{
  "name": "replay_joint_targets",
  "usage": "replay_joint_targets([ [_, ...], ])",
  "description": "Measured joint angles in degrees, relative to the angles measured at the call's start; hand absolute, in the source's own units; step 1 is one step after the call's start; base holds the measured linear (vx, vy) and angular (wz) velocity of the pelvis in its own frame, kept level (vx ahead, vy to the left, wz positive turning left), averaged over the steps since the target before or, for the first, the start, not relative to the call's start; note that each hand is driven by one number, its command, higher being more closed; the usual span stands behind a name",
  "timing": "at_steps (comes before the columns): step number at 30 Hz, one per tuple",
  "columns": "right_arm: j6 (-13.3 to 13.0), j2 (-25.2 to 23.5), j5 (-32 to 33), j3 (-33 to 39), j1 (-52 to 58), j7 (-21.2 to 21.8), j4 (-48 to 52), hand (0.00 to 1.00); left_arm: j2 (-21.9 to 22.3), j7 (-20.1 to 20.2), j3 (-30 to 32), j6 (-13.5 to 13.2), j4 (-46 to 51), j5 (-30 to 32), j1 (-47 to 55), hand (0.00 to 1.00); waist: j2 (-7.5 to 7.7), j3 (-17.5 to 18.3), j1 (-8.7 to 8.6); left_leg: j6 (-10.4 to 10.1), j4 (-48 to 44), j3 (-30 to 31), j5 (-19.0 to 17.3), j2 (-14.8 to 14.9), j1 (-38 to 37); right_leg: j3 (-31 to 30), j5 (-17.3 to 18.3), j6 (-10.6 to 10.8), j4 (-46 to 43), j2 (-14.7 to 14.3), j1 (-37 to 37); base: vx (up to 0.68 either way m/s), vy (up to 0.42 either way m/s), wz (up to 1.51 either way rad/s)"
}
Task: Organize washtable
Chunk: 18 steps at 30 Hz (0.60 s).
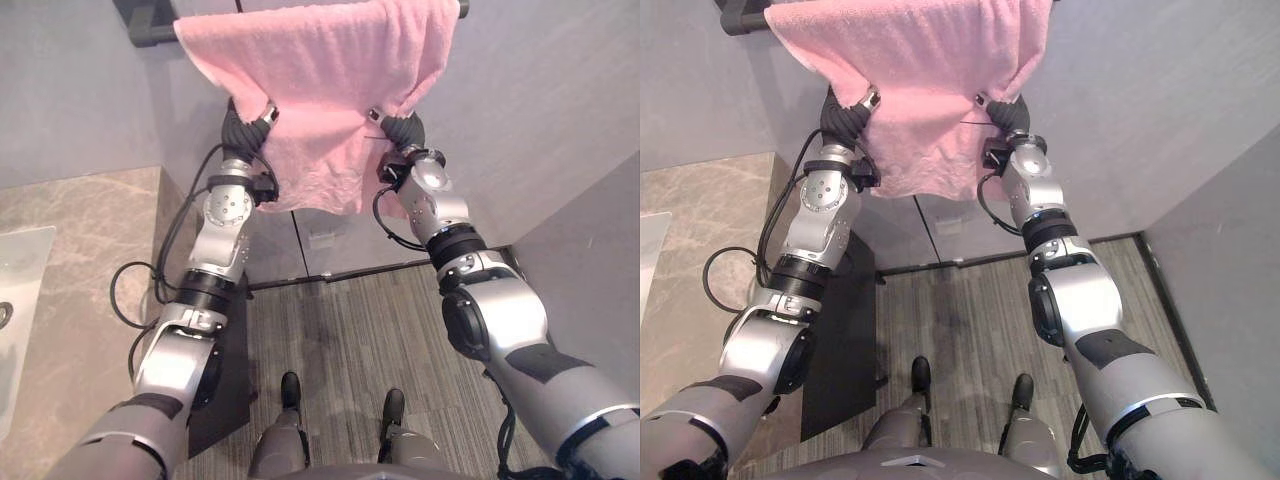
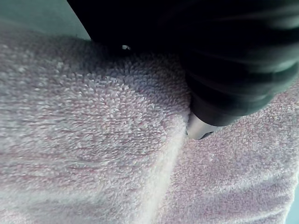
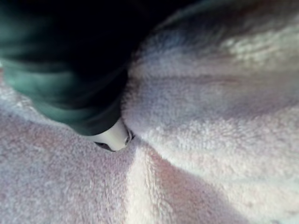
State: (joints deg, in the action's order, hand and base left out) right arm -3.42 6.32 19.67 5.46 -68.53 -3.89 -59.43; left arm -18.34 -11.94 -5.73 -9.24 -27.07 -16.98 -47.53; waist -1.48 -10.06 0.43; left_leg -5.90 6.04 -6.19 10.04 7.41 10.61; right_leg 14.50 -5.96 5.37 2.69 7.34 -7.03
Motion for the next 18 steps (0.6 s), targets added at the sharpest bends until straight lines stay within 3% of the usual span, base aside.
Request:
replay_joint_targets([
  [9,0.06,5.36,1.28,-0.14,0.93,-1.73,1.03,0.00,-0.26,-1.53,4.70,-0.09,-0.02,-0.23,0.20,0.00,0.08,-2.02,0.29,0.14,0.00,-0.68,0.10,-0.01,0.01,-0.68,-0.05,0.02,-0.02,0.05,-0.43,0.01,-0.003,-0.03],
  [12,0.05,10.77,1.71,-0.10,5.19,-4.05,4.05,0.00,-0.69,-3.73,8.92,-0.47,-0.02,-0.62,1.62,0.00,0.07,-2.02,0.70,0.13,-0.02,-1.25,0.10,0.03,0.01,-1.08,-0.06,0.01,-0.02,0.05,-0.73,0.02,-0.011,-0.08],
  [18,0.01,13.42,1.05,-0.21,11.93,-5.63,12.87,0.00,-1.06,-4.99,9.98,-0.67,0.39,-0.50,6.06,0.00,0.06,-2.02,-0.49,0.12,-0.02,-1.85,0.11,0.33,-0.34,-1.62,-0.25,-0.24,0.00,-0.18,-0.85,-0.01,-0.004,-0.06],
])
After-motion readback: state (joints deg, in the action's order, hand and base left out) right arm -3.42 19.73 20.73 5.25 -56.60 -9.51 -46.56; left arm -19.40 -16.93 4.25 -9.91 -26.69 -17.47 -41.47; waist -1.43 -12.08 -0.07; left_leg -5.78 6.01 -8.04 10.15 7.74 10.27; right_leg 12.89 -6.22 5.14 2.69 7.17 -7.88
